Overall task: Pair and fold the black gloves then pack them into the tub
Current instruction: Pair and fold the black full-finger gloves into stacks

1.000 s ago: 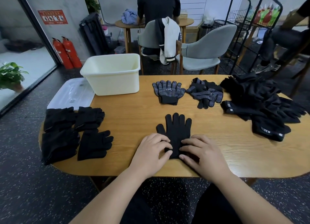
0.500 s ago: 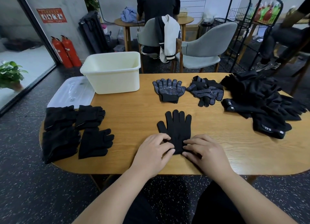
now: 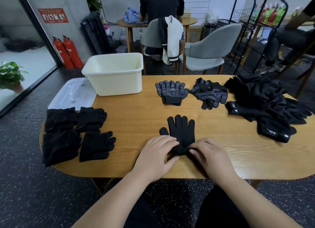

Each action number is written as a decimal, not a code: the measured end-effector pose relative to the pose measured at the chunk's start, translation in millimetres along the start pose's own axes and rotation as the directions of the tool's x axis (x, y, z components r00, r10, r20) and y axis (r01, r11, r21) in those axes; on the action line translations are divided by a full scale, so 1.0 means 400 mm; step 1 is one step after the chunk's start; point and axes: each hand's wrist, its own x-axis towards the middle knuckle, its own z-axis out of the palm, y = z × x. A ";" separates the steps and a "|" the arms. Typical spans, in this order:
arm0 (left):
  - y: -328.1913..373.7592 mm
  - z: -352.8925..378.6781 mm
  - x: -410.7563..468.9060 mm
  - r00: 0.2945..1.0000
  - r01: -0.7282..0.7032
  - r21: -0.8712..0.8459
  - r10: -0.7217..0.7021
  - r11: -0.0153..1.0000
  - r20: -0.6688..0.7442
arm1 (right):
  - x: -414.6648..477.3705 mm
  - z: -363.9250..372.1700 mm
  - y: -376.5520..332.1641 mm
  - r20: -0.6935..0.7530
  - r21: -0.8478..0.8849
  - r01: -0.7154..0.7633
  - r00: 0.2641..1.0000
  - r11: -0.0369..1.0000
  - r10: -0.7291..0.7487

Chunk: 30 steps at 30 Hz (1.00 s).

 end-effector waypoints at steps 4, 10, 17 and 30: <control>-0.014 0.006 0.000 0.999 0.004 -0.034 -0.005 0.999 -0.046 | -0.004 -0.022 -0.011 0.081 0.030 -0.002 0.997 1.000 0.000; -0.003 -0.018 0.004 0.982 0.172 -0.147 -0.181 0.974 -0.051 | 0.015 -0.034 -0.016 0.145 0.098 0.007 0.989 0.995 -0.022; 0.002 -0.039 0.002 0.941 0.328 -0.337 -0.336 0.882 0.037 | 0.038 -0.051 -0.006 0.279 0.329 -0.354 0.922 0.876 0.268; 0.003 -0.040 0.009 0.957 0.279 -0.495 -0.281 0.823 0.072 | 0.076 -0.017 -0.014 0.295 0.329 -0.514 0.853 0.792 0.430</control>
